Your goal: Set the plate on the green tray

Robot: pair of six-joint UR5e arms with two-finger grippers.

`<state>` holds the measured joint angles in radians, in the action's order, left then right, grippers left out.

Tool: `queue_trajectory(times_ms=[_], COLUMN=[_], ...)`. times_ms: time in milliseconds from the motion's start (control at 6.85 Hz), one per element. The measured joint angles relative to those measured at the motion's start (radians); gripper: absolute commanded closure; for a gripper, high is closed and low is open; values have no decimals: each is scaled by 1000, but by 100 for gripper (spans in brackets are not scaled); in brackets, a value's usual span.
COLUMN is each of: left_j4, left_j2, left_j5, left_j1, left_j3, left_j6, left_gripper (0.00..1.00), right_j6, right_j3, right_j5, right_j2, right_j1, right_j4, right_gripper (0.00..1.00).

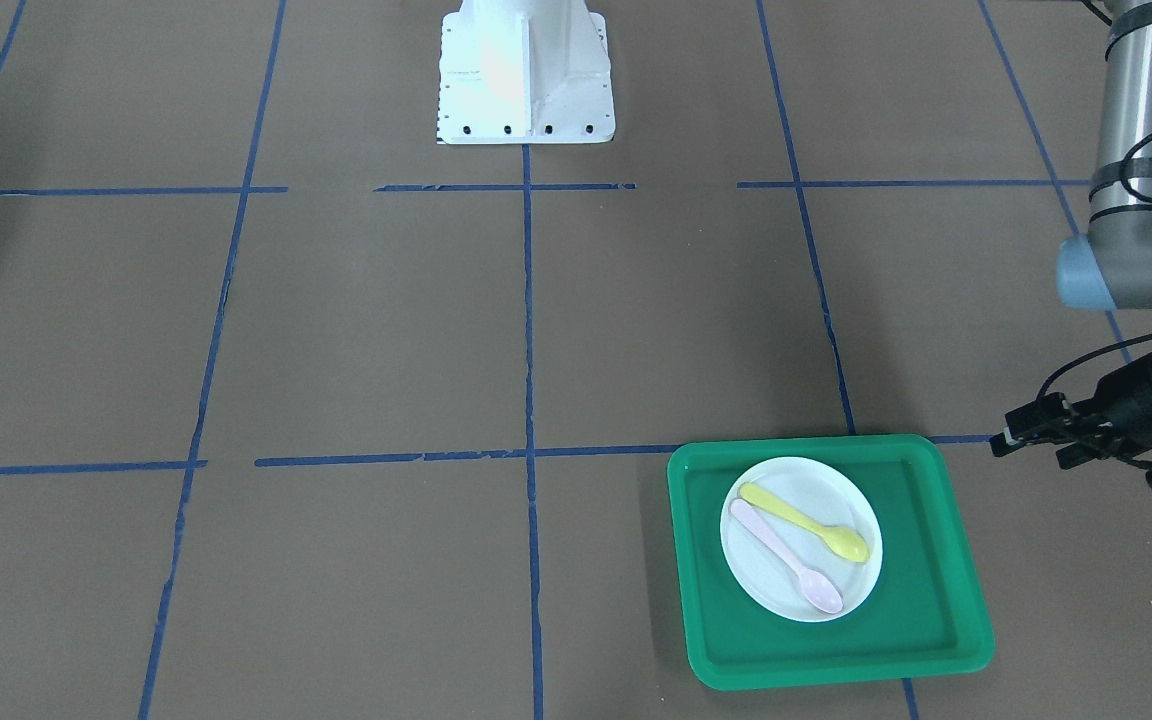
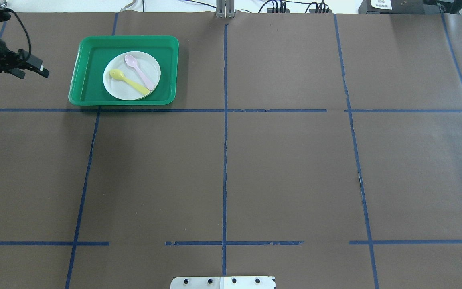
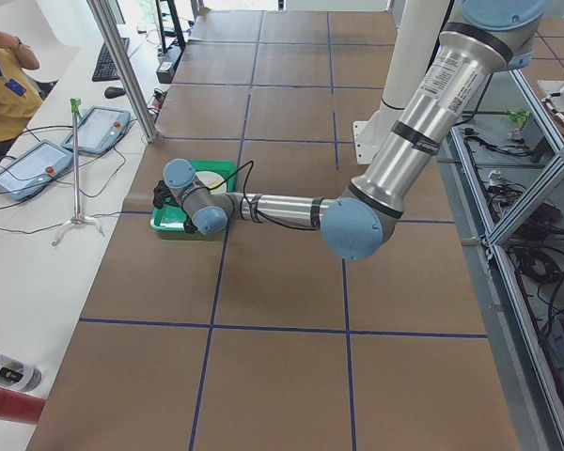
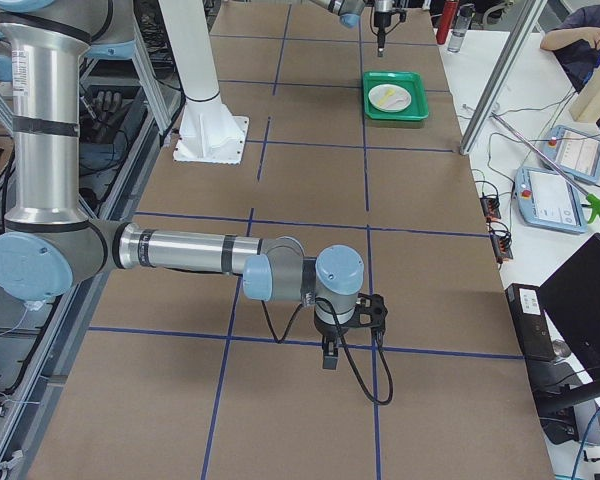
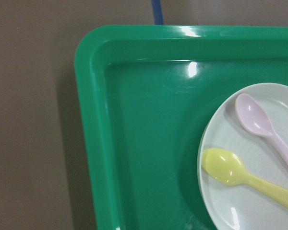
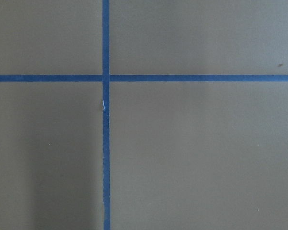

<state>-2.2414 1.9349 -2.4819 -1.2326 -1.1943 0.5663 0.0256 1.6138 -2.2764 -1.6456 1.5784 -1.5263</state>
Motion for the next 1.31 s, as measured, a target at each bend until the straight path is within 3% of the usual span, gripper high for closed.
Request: queue_trajectory(times_ms=[584, 1022, 1315], left_j4=[119, 289, 336], left_j2=[-316, -533, -610], left_j5=[-10, -1, 5], left_j1=[-133, -198, -268], left_j3=[-210, -427, -453], left_j6=[-374, -508, -615], left_gripper=[0, 0, 0], right_j6=[0, 0, -1], right_j3=[1, 1, 0], right_j5=[0, 0, 0], right_j2=[0, 1, 1], right_j1=[0, 0, 0], right_j4=[0, 0, 0], right_gripper=[0, 0, 0])
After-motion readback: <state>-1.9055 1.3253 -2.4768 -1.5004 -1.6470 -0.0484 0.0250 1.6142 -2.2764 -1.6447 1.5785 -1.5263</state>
